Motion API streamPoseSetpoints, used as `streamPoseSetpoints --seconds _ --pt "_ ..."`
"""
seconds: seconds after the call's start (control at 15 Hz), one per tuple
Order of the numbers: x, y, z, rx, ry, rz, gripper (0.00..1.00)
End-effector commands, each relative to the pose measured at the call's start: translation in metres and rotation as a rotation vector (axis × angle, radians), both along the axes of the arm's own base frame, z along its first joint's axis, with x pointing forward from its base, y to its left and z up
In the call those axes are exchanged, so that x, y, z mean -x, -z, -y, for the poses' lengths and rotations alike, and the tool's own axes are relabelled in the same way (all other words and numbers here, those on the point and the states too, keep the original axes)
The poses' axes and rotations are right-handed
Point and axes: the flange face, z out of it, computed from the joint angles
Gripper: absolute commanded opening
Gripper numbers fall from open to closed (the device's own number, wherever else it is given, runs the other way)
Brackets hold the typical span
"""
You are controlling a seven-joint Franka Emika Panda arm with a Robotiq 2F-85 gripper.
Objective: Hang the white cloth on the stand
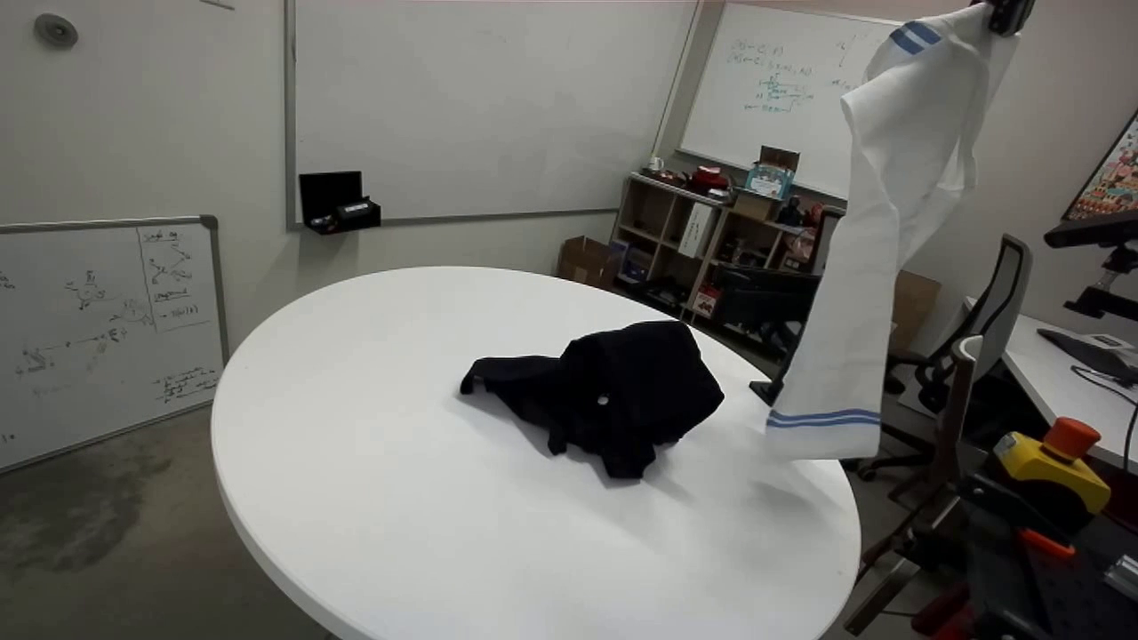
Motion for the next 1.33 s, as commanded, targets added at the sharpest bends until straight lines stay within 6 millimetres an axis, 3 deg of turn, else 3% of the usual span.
streamPoseSetpoints --seconds 0.0,0.33,0.87,0.93,1.0,1.27 --pt "-0.044 0.005 0.028 0.033 0.061 -0.045 0.0" --pt "-0.087 0.007 0.043 0.015 0.1 -0.067 0.0" --pt "-0.132 0.007 0.079 -0.005 0.23 -0.109 0.0" --pt "-0.135 0.01 0.081 -0.016 0.239 -0.114 0.0" --pt "-0.12 0.011 0.078 0.003 0.209 -0.082 0.02" --pt "-0.132 0.019 0.083 -0.001 0.227 -0.095 0.02"
